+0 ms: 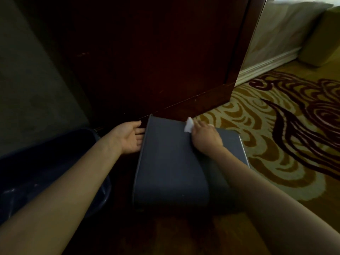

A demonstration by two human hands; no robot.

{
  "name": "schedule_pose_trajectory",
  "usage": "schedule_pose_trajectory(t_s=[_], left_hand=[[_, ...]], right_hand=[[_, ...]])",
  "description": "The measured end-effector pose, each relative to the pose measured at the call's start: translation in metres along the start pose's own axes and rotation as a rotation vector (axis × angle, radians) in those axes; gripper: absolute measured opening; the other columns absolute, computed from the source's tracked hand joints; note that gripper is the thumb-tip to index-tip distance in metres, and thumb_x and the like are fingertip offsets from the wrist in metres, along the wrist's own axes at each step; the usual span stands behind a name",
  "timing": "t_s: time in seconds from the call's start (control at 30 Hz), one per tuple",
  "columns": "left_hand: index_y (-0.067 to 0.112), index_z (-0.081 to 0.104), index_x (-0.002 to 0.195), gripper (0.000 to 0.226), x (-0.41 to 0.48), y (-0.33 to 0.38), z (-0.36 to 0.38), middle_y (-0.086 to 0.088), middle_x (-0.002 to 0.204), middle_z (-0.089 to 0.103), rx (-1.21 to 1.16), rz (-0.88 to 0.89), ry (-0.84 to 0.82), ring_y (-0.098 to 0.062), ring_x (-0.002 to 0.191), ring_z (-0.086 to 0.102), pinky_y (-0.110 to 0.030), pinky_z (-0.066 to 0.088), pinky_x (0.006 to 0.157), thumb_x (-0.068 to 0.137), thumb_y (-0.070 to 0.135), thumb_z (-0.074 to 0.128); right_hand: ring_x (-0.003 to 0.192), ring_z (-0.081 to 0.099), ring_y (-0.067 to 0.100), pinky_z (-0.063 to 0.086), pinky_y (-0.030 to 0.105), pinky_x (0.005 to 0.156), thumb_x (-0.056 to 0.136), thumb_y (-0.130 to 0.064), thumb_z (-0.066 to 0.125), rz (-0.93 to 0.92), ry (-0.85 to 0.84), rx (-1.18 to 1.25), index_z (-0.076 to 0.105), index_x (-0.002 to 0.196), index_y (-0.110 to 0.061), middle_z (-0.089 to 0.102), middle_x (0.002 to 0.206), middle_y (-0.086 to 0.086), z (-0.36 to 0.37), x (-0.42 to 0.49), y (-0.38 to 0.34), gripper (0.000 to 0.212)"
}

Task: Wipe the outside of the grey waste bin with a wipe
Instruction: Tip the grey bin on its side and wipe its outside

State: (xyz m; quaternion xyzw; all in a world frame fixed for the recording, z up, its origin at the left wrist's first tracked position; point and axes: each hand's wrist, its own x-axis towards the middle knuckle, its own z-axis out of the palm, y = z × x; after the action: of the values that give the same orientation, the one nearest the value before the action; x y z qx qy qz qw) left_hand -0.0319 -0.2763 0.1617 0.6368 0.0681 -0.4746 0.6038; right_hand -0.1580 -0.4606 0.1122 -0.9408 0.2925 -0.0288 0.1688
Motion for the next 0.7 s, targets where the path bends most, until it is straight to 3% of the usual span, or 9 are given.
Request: schedule_pose_trajectory(t_s=[0.2,0.37,0.43,0.5,0.53,0.6,0.63,0.7], left_hand=[[0.007,0.056,0.088,0.031,0.004,0.003,0.0,-0.012,0.091,0.062,0.038,0.006,0.003,-0.022,0.081,0.06,-0.034,0.048,0.065,0.097,0.031,0.039],[0.009,0.057,0.085,0.026,0.013,0.008,0.003,-0.008,0.084,0.061,0.104,0.025,0.021,-0.019,0.074,0.059,-0.032,0.047,0.062,0.095,0.028,0.043],[0.011,0.059,0.084,0.021,0.016,0.008,0.005,-0.006,0.08,0.061,0.12,0.036,0.021,-0.017,0.069,0.059,-0.03,0.049,0.059,0.094,0.025,0.047],[0.011,0.06,0.088,0.017,0.02,0.007,0.009,-0.005,0.079,0.062,0.111,0.04,0.019,-0.016,0.067,0.061,-0.027,0.054,0.053,0.094,0.021,0.048],[0.011,0.06,0.088,0.017,0.021,0.006,0.011,-0.005,0.079,0.062,0.105,0.04,0.018,-0.016,0.068,0.061,-0.026,0.055,0.052,0.095,0.019,0.047],[0.01,0.06,0.085,0.021,0.025,0.005,0.013,-0.006,0.076,0.064,0.094,0.043,0.014,-0.017,0.067,0.063,-0.03,0.054,0.057,0.096,0.017,0.043],[0.01,0.059,0.083,0.023,0.027,0.005,0.012,-0.006,0.069,0.067,0.096,0.046,0.01,-0.017,0.062,0.066,-0.031,0.054,0.059,0.097,0.017,0.042],[0.009,0.059,0.082,0.025,0.028,0.005,0.01,-0.005,0.052,0.069,0.105,0.044,0.006,-0.015,0.046,0.068,-0.025,0.056,0.049,0.097,0.016,0.041]], right_hand=[[0.134,0.034,0.026,0.027,0.042,0.111,0.099,-0.025,0.026,0.191,-0.006,-0.036,0.034,0.139,-0.01,0.038,0.146,0.013,-0.019,-0.021,0.072,0.044],[0.113,0.055,0.028,0.048,0.044,0.092,0.094,-0.009,0.042,0.277,0.128,-0.032,0.043,0.131,-0.008,0.053,0.13,0.016,-0.034,-0.046,0.065,0.037],[0.106,0.059,0.022,0.051,0.042,0.087,0.093,-0.015,0.041,0.205,0.266,0.121,0.045,0.128,-0.013,0.057,0.124,0.012,-0.036,-0.067,0.036,0.036],[0.107,0.059,0.02,0.05,0.038,0.089,0.09,-0.021,0.037,0.014,0.308,0.209,0.045,0.13,-0.015,0.058,0.125,0.01,-0.024,-0.094,-0.001,0.041],[0.117,0.054,0.023,0.045,0.041,0.098,0.088,-0.022,0.035,-0.111,0.25,0.191,0.043,0.133,-0.012,0.054,0.132,0.011,-0.012,-0.11,-0.02,0.047],[0.14,0.023,0.026,0.016,0.045,0.114,0.087,-0.026,0.026,-0.303,0.049,0.057,0.026,0.142,-0.014,0.029,0.151,0.009,0.017,-0.14,-0.052,0.057],[0.143,0.01,0.025,0.005,0.046,0.114,0.088,-0.029,0.023,-0.358,-0.003,-0.032,0.017,0.145,-0.017,0.018,0.155,0.008,0.032,-0.152,-0.061,0.058],[0.142,0.009,0.026,0.01,0.05,0.112,0.09,-0.033,0.029,-0.387,0.039,-0.159,0.014,0.147,-0.018,0.016,0.155,0.008,0.051,-0.165,-0.064,0.06]])
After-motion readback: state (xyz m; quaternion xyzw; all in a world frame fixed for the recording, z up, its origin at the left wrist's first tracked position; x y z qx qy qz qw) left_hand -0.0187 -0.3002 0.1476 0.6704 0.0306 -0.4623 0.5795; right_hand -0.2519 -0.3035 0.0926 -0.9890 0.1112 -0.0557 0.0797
